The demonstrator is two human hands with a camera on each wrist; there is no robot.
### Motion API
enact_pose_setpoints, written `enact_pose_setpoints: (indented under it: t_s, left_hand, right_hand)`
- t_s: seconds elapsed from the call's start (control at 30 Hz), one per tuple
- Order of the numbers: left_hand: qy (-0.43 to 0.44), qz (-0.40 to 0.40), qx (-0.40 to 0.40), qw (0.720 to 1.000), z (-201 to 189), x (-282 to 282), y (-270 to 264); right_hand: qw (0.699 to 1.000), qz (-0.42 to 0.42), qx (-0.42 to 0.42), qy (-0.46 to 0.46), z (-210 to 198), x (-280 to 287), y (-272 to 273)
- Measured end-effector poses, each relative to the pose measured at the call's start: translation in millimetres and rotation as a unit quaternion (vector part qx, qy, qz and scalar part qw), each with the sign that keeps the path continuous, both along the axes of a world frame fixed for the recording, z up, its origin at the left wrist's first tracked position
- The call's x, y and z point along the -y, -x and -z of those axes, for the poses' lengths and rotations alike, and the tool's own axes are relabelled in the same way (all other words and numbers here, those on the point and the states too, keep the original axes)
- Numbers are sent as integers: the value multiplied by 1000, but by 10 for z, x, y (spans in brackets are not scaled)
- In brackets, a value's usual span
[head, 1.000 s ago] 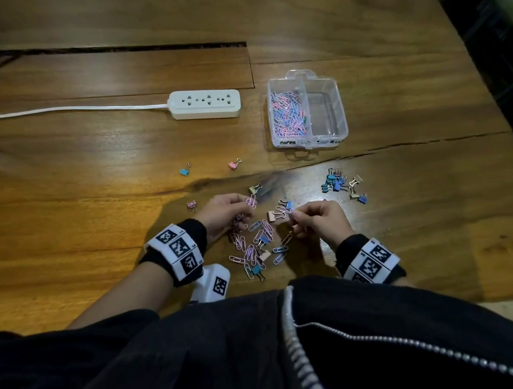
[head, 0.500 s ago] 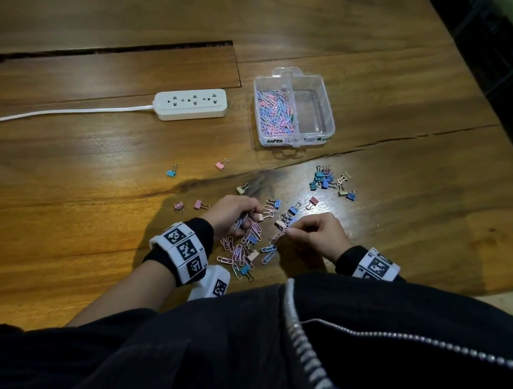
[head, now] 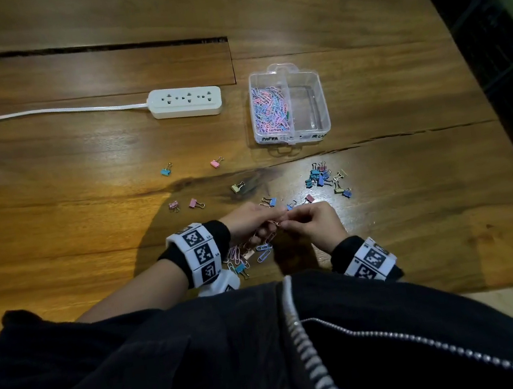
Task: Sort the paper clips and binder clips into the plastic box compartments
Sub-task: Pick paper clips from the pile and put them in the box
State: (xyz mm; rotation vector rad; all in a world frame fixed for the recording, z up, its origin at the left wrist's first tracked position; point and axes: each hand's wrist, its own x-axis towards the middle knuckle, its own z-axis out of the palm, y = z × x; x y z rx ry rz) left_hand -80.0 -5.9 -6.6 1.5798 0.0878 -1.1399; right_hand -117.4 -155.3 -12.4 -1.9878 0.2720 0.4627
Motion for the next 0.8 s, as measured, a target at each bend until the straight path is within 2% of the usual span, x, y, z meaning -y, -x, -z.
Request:
enact_pose_setpoints:
  t_s: [0.1,0.23,0.3,0.4,0.43,0.5,0.57,0.6,0.67,0.7,0.73,0.8]
  left_hand:
    - [30,-6,-41,999,-5,-72,-40]
    - [55,-53,-87,993,-25,-155,-89]
    - [87,-87,-127,984,-13,-203,-99]
    - [112,-105,-165,974,43,-276,-95]
    - [106,-106,-168,974,51,-294,-93]
    - [83,-110,-154,978,68,-328,-94]
    - [62,-115,-133,982,83,-374,-105]
    - [55,-121,-126,983,96,-399,-115]
    - [31,-130,-91,987,93,-423,-130]
    - [1,-120,-49,992,85,-422,-135]
    - [-41,-93,12,995,82,-412,-138]
    - [-130,-2,141,981,89,-394,-145]
  right_hand:
    - [998,-42,30,45,-57,-43,-38]
    - [999,-26,29,-26,-61,-28,-66]
    - [992,2,-31,-124,-24,-1,-65]
    - [939,63,-164,-297,-29,16,-39]
    - [925,73,-190,-320,-35,20,-33]
    - [919,83,-208,-325,-42,12,-39]
    - [930,80,-204,-294,-52,-17,-44]
    - [947,61,-189,-252,-58,-36,-42]
    - [986,-29,-121,-113,-22,-90,-14]
    - [993,-87,-71,-35,17,-114,4]
    - [987,-150,-28,41,60,-134,19]
    - [947,-263,23,181,162,-141,34]
